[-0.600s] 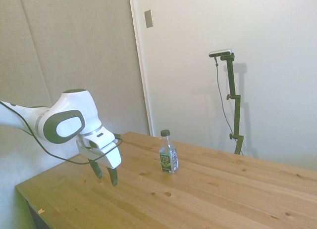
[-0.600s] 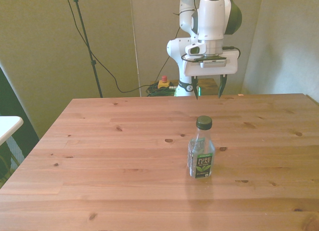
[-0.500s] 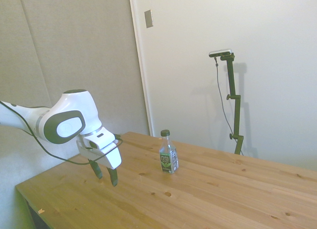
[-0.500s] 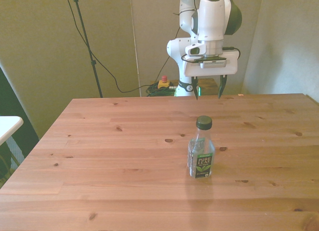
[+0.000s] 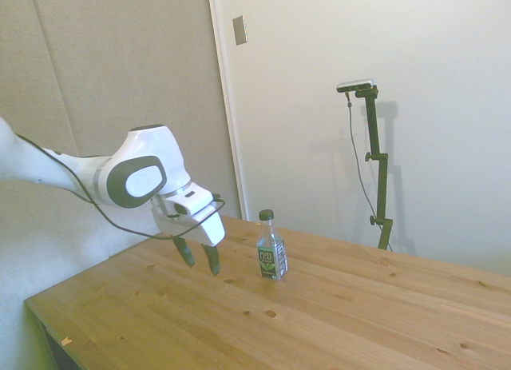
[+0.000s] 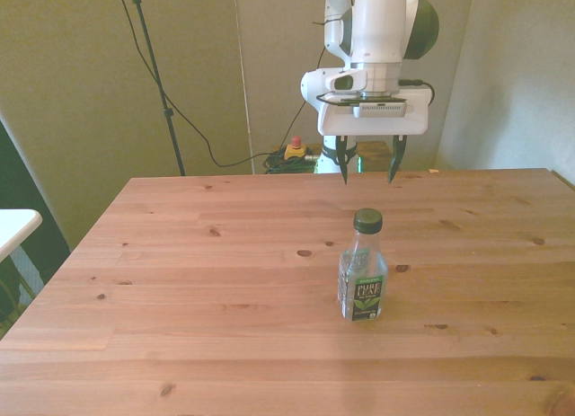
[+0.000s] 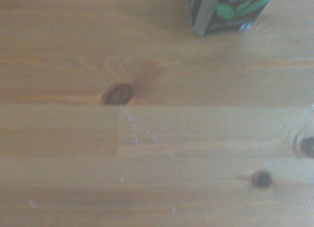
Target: Knock down the bottle
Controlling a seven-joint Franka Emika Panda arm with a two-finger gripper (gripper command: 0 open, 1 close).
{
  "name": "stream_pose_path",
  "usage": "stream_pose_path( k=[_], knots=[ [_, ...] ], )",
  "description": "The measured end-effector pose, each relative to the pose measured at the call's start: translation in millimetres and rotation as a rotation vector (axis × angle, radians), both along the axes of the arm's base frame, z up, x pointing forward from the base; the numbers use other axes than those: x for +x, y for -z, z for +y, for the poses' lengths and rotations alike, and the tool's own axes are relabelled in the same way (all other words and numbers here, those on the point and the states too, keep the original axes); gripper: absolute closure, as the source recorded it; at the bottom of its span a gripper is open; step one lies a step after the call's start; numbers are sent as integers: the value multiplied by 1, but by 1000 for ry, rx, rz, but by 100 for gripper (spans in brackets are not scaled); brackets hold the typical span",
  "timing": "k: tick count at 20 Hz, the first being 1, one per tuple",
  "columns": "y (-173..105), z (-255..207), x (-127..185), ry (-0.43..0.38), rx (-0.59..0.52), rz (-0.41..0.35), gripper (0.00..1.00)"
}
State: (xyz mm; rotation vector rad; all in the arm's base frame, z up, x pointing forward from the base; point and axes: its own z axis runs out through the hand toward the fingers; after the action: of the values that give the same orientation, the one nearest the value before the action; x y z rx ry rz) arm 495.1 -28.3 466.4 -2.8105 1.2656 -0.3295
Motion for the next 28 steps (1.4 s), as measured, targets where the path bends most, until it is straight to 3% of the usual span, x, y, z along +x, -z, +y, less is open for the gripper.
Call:
stream_pose_path(
  k=[4, 5, 6, 17, 28],
  knots=[
    [-13, -24, 42, 37, 0, -32, 0],
    [-19, -30, 65, 60, -4, -48, 0],
    [-19, -29, 66, 58, -5, -49, 100],
    [-10, -27, 117, 46, -21, -60, 100],
    [-19, -24, 140, 59, -23, -73, 100]
  ],
)
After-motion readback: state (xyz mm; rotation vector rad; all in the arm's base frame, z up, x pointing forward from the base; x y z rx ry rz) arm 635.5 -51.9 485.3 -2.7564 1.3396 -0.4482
